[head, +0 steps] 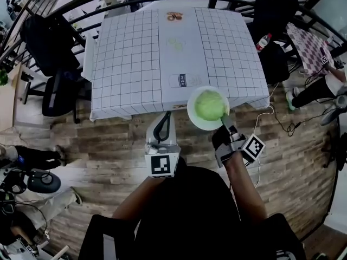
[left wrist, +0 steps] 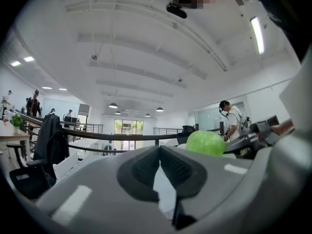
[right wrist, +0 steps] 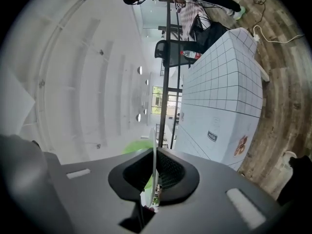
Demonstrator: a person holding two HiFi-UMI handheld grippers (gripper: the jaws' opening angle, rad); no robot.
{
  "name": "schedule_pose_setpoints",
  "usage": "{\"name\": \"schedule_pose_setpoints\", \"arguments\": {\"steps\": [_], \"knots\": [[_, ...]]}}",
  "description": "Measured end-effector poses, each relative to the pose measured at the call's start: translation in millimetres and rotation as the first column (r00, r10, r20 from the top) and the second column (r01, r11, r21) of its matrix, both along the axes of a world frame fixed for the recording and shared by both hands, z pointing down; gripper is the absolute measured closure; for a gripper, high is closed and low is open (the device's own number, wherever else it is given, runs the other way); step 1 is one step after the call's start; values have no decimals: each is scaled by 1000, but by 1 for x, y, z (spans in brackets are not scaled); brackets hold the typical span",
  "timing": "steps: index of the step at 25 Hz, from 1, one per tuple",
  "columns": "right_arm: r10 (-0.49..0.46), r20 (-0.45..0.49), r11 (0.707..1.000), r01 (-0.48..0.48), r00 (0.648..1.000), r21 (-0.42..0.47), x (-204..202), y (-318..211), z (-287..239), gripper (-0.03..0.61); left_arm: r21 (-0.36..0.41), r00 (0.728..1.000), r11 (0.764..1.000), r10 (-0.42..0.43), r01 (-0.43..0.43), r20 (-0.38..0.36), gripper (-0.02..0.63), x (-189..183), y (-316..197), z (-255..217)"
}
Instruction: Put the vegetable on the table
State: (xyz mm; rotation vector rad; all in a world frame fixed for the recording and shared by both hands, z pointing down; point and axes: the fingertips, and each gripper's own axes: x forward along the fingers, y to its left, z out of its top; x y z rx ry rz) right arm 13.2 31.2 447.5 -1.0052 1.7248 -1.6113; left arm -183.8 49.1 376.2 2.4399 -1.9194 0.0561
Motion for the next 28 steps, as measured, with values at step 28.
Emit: {"name": "schedule_pose_setpoints", "arguments": {"steps": [28], "knots": [[-33, -5, 999, 33, 999, 7, 0, -118, 4, 569, 21, 999, 999, -27, 27, -23, 604, 4, -110, -13]]}}
